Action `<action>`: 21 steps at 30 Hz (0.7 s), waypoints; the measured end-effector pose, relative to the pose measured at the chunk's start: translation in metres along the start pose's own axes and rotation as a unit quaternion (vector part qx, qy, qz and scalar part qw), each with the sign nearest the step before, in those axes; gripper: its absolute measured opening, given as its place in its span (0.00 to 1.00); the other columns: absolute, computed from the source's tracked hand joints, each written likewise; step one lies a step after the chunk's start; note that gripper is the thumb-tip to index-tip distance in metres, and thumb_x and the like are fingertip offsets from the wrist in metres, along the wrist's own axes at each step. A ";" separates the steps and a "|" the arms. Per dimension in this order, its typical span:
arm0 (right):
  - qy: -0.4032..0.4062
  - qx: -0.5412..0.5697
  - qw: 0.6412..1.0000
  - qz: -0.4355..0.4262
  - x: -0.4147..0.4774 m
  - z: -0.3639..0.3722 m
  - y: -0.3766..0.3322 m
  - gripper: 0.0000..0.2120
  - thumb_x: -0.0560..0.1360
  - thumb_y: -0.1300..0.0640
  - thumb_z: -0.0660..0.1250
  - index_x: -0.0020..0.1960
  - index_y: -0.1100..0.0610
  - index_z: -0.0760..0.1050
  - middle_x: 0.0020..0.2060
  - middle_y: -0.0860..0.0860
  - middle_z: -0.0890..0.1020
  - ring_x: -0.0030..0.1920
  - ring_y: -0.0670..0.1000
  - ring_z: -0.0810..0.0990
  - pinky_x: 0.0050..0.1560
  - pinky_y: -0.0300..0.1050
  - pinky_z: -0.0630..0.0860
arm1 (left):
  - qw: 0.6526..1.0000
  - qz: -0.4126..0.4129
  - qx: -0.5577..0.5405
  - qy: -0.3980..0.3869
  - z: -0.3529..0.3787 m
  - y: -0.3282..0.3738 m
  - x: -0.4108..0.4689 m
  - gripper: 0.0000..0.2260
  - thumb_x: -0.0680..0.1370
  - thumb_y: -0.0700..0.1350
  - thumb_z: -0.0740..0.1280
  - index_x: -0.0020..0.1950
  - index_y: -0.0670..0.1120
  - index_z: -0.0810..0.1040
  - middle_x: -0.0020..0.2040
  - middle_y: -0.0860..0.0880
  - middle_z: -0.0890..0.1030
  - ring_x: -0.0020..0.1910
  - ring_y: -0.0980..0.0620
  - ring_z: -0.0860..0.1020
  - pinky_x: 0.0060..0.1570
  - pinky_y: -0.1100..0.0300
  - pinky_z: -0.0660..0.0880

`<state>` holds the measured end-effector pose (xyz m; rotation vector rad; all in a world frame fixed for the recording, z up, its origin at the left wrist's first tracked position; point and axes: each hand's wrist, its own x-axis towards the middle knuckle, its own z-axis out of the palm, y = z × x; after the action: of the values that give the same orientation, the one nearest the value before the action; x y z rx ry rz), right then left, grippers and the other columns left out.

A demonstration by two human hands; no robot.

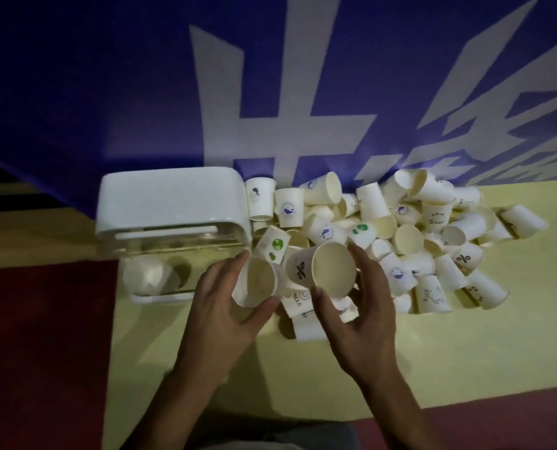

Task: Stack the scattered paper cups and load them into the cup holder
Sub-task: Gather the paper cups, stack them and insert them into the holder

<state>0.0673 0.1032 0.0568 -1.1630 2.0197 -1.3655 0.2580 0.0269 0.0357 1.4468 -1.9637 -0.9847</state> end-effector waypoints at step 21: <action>-0.103 -0.038 0.994 -0.023 -0.052 0.185 -0.062 0.35 0.70 0.39 0.74 0.73 0.50 0.70 0.66 0.40 0.75 0.65 0.48 0.77 0.57 0.50 0.82 | 0.992 -0.042 0.007 0.120 -0.142 -0.157 0.007 0.31 0.68 0.48 0.81 0.68 0.44 0.77 0.65 0.48 0.78 0.62 0.52 0.75 0.60 0.71 0.68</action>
<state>0.2567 0.0369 0.0303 -1.3320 1.9230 -1.1469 0.4547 -0.0425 -0.0024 1.5876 -1.7528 -0.7914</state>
